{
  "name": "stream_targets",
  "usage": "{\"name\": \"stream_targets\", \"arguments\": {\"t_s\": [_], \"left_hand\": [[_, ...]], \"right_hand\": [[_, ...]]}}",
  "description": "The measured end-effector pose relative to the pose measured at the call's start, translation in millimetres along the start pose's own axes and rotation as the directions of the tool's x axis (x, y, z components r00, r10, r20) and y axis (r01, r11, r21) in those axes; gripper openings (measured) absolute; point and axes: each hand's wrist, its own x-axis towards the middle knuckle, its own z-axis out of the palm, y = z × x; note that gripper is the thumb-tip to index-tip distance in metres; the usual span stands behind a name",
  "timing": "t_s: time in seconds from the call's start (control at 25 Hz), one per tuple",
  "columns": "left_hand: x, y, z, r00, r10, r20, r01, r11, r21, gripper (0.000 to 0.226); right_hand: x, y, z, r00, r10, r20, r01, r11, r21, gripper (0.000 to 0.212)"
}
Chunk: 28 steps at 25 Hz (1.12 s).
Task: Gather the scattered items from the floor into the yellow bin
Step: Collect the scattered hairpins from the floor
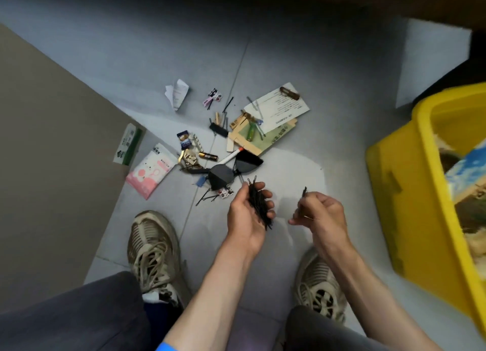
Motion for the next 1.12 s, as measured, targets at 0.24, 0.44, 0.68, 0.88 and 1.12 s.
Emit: {"name": "stream_targets", "arguments": {"t_s": [0.24, 0.44, 0.68, 0.88, 1.12], "left_hand": [[-64, -45, 180, 0.863, -0.169, 0.475, 0.053, 0.968, 0.247, 0.035], [-95, -97, 253, 0.828, -0.275, 0.488, -0.002, 0.87, 0.493, 0.049], [-79, -74, 206, 0.881, -0.059, 0.47, -0.134, 0.921, 0.366, 0.052], [-45, -31, 123, 0.962, 0.209, 0.178, -0.25, 0.934, 0.253, 0.028], [8, 26, 24, 0.874, 0.476, -0.098, -0.324, 0.72, 0.614, 0.018]], "right_hand": [[-54, -103, -91, 0.847, -0.346, -0.403, 0.448, 0.874, 0.19, 0.016], [-66, -119, -165, 0.622, -0.368, -0.691, 0.376, 0.915, -0.149, 0.02], [-57, -109, -137, 0.734, -0.533, -0.421, 0.417, 0.843, -0.341, 0.029], [-43, -81, -47, 0.848, -0.526, 0.059, 0.509, 0.78, -0.364, 0.025], [3, -35, 19, 0.886, -0.341, 0.315, 0.462, 0.581, -0.67, 0.038]]}}
